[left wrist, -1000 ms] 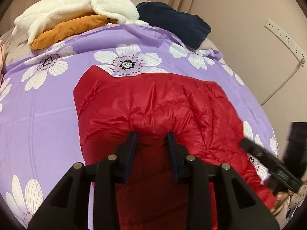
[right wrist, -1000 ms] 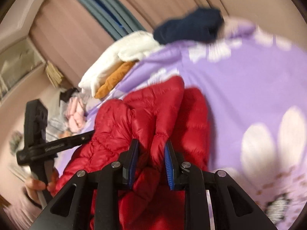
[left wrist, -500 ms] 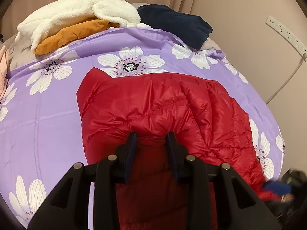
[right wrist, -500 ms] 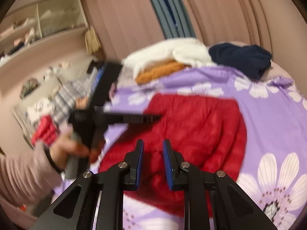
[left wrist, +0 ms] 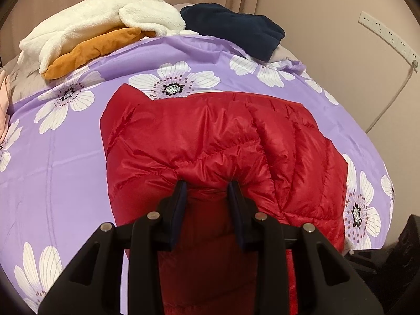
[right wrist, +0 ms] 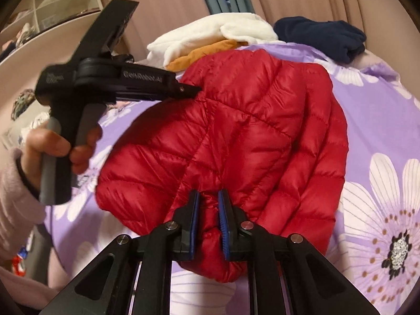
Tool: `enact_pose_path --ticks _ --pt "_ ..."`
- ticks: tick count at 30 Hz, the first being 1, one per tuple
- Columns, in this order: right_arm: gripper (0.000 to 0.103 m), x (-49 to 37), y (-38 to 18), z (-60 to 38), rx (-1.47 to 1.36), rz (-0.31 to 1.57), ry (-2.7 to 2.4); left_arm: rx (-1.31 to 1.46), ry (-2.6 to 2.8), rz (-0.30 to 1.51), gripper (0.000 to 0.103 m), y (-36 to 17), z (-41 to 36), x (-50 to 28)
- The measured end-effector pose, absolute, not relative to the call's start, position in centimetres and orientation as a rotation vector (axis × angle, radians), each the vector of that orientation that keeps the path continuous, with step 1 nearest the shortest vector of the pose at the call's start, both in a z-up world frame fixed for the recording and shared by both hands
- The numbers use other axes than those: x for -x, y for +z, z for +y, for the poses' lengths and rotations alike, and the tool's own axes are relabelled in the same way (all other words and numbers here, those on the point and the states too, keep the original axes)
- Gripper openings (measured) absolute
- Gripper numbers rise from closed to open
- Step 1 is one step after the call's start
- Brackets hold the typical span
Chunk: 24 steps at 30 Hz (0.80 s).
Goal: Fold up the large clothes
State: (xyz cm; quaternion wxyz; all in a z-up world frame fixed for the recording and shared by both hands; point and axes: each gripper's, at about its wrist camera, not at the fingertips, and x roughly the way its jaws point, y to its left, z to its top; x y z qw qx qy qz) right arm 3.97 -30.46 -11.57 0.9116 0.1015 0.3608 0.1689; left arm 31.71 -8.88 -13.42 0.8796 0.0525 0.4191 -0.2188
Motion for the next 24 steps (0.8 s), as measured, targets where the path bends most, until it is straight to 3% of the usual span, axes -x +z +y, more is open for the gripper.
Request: enact_pose_path --ticks 14,24 --pt "0.014 -3.9 -11.6 -30.4 -0.242 0.750 0.331 -0.108 -0.412 0.830 0.040 -11.1 -6.9 -26.0" --pt "0.014 -4.3 -11.5 -30.6 -0.274 0.759 0.309 0.019 -0.418 0.904 0.041 -13.6 -3.5 -21.6"
